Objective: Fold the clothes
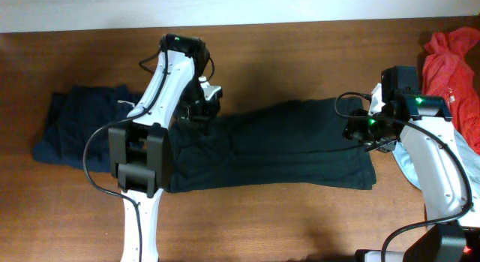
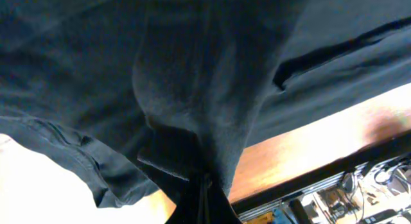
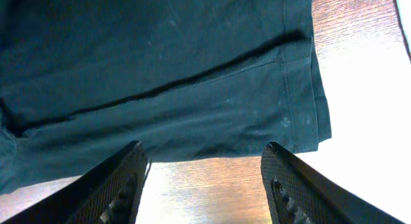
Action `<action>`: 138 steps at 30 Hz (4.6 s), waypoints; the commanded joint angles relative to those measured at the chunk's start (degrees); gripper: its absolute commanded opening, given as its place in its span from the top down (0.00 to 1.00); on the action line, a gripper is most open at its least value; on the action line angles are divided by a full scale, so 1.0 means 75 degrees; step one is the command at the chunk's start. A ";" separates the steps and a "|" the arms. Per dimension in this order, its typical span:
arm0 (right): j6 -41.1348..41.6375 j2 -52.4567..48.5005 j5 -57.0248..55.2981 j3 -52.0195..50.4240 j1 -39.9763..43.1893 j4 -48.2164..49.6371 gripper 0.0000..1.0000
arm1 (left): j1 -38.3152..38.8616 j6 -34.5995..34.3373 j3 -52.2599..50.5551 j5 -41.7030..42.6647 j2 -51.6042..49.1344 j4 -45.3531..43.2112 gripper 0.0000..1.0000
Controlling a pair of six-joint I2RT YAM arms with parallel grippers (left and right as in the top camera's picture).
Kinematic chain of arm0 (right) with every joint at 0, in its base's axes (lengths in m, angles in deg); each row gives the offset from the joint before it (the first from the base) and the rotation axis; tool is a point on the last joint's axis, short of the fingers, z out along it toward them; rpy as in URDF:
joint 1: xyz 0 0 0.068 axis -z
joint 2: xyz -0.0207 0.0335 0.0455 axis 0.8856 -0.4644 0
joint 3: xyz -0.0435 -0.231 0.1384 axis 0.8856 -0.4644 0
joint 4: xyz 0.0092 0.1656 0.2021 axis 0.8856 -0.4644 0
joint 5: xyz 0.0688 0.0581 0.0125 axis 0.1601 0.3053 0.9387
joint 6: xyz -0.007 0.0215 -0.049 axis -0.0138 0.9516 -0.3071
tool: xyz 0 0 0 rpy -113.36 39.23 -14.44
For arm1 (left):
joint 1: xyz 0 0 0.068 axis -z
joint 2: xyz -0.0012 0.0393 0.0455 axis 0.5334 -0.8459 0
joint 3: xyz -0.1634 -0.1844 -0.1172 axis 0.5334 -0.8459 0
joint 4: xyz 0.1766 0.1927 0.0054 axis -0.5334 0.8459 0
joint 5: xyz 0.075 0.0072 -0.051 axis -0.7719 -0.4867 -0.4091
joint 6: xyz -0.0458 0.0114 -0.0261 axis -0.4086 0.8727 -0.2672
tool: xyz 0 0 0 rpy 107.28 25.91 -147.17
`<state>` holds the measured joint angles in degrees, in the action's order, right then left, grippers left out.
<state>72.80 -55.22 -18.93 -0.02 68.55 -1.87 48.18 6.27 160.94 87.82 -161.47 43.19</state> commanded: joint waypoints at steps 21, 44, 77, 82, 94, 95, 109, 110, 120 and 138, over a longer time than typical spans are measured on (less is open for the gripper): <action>-0.0023 0.0023 0.0041 0.0073 0.0023 -0.0003 0.39 | -0.0044 -0.0213 -0.0871 -0.0157 0.0224 0.0032 1.00; -0.1026 -0.0015 0.0388 0.0076 0.0023 0.1373 0.19 | -0.0189 0.0259 -0.0169 0.0195 0.0565 -0.1224 0.57; -0.2282 -0.4316 0.1696 0.0076 0.1425 0.6461 0.23 | 0.0020 0.0568 -0.0166 0.0391 0.0621 -0.1061 0.66; -0.2279 -0.4374 0.1702 0.0076 0.1422 0.6475 0.26 | 0.0026 0.0568 -0.0166 0.0391 0.0621 -0.1032 0.66; -0.2136 -0.4374 0.2509 0.0076 0.1405 0.6376 0.52 | 0.0026 0.0571 -0.0166 0.0388 0.0621 -0.0947 0.67; -0.2136 -0.4374 0.2480 0.0076 0.1413 0.6379 0.58 | 0.0026 0.0571 -0.0166 0.0388 0.0621 -0.0947 0.67; -0.2139 -0.3369 0.2378 0.0082 0.1445 0.5893 0.87 | 0.0003 0.0571 0.0119 -0.0023 0.0638 -0.0807 0.74; -0.2142 -0.3194 0.2378 0.0082 0.1445 0.5767 0.87 | 0.0000 0.0571 0.0233 -0.0052 0.0650 -0.0729 0.75; -0.1871 -0.1364 0.1443 0.0082 0.1422 0.3346 0.89 | -0.0082 0.0565 0.1693 -0.0157 0.0778 0.0029 0.74; -0.1714 -0.1099 0.1227 0.0079 0.1411 0.2241 0.80 | -0.0096 0.0571 0.1740 -0.0157 0.1037 0.0000 0.74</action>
<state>59.54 -64.51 -8.99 0.31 79.43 13.87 47.85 9.79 172.89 87.03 -155.66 43.15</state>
